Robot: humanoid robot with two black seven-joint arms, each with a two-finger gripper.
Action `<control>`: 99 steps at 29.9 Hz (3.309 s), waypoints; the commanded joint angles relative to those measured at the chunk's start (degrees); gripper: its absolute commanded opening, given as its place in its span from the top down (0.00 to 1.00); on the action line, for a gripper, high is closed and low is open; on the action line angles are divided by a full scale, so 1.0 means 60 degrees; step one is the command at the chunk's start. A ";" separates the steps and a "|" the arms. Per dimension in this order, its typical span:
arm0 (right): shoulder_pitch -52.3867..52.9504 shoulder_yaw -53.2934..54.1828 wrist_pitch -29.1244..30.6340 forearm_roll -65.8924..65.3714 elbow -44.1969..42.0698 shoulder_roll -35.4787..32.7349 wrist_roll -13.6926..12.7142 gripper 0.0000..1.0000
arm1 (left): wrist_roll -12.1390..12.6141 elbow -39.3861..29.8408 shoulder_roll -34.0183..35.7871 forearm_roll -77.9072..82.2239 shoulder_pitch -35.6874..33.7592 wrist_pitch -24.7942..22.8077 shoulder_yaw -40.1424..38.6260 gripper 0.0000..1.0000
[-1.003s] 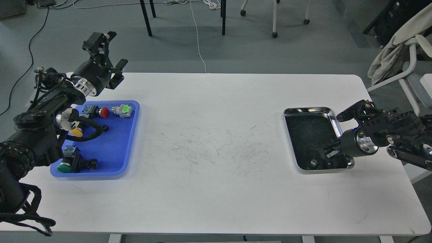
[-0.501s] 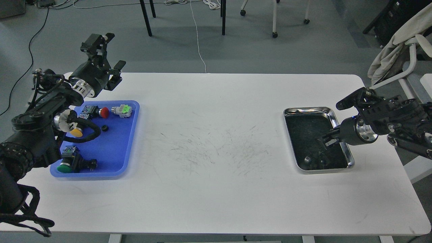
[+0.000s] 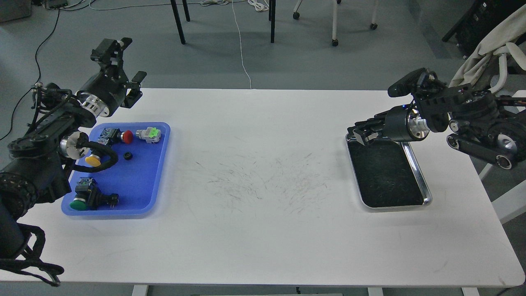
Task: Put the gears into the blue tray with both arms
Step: 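Carry the black gear toward the table center and open the right gripper, then retract the right arm up away from the table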
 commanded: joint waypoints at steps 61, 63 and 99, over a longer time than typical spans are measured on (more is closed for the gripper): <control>-0.3915 0.0636 -0.4803 -0.0500 -0.2656 0.5053 0.1055 0.97 | 0.0000 -0.0117 0.1237 -0.0035 0.0014 -0.0001 -0.0186 0.01; -0.3915 0.0680 -0.4862 -0.0486 -0.2656 0.5053 0.1055 0.94 | 0.0000 -0.0117 0.1237 -0.0035 0.0014 -0.0001 -0.0186 0.01; -0.3944 0.2423 -0.5052 0.0525 -0.2876 0.5053 0.1055 0.43 | 0.0000 -0.0117 0.1165 -0.0181 0.0028 -0.0001 -0.0201 0.01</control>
